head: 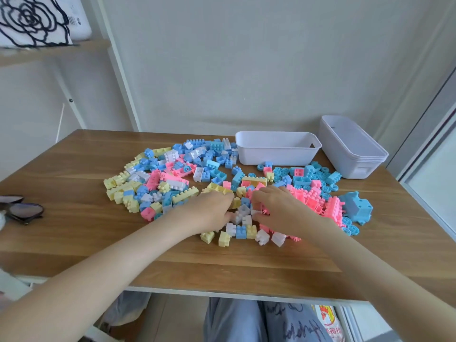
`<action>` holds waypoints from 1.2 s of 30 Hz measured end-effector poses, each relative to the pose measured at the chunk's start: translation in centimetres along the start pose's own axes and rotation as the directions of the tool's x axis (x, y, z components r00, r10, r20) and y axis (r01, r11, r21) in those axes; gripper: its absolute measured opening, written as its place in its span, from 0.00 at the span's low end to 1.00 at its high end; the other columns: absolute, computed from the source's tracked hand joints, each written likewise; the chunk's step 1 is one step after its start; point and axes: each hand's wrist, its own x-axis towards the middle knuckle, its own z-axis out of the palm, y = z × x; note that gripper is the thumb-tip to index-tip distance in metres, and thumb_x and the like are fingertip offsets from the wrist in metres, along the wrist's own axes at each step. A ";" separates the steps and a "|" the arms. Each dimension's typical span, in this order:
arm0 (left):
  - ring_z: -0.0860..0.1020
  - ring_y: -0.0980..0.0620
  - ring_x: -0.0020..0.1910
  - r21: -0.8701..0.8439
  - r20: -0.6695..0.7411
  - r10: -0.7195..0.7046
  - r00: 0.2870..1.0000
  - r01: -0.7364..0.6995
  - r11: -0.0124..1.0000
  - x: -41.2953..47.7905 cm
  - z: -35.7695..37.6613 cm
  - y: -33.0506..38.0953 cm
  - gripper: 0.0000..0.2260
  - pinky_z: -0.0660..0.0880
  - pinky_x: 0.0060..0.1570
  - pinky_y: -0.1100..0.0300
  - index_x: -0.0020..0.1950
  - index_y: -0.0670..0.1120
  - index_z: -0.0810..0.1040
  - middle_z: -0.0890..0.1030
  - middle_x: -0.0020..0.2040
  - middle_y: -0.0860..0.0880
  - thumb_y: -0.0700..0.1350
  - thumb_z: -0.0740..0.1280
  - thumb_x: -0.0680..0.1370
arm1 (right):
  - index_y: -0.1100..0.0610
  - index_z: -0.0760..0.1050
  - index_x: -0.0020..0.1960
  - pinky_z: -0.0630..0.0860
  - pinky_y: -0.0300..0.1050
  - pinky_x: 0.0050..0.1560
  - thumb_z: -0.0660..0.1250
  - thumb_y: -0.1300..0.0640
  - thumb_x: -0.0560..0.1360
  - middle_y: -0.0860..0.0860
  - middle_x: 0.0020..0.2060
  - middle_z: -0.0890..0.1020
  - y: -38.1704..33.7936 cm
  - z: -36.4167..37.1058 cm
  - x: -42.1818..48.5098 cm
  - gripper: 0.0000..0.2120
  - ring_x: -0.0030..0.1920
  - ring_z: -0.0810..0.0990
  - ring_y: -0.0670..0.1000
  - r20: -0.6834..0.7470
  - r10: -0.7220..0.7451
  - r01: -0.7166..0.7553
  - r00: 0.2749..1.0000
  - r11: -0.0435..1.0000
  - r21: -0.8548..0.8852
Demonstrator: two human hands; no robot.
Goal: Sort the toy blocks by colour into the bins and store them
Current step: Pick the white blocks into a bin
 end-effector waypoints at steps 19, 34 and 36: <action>0.76 0.56 0.43 -0.217 -0.430 0.021 0.903 -0.126 0.968 5.9 -8.4 -1.3 0.06 0.70 0.40 0.61 0.51 0.48 0.76 0.81 0.49 0.52 0.49 0.65 0.78 | 0.60 0.72 0.48 0.72 0.46 0.46 0.64 0.59 0.76 0.53 0.42 0.78 8.4 -4.8 5.3 0.05 0.42 0.75 0.53 -0.405 0.344 -0.210 0.847 0.916 0.341; 0.70 0.47 0.62 -0.001 -0.357 0.120 0.926 -0.129 0.992 16.5 -7.6 0.5 0.12 0.70 0.51 0.55 0.63 0.47 0.75 0.79 0.56 0.46 0.46 0.59 0.81 | 0.56 0.76 0.55 0.66 0.51 0.59 0.59 0.50 0.79 0.54 0.56 0.76 13.6 -3.4 9.7 0.13 0.59 0.70 0.56 -0.281 0.380 -0.403 0.881 0.915 -0.028; 0.67 0.46 0.67 -0.016 -0.315 0.120 0.941 -0.131 0.991 16.1 -7.3 0.7 0.18 0.68 0.58 0.54 0.70 0.47 0.68 0.75 0.65 0.45 0.47 0.60 0.81 | 0.57 0.76 0.55 0.66 0.48 0.57 0.59 0.53 0.79 0.54 0.54 0.77 12.5 -3.5 8.9 0.12 0.57 0.70 0.55 -0.342 0.302 -0.324 0.890 0.946 -0.007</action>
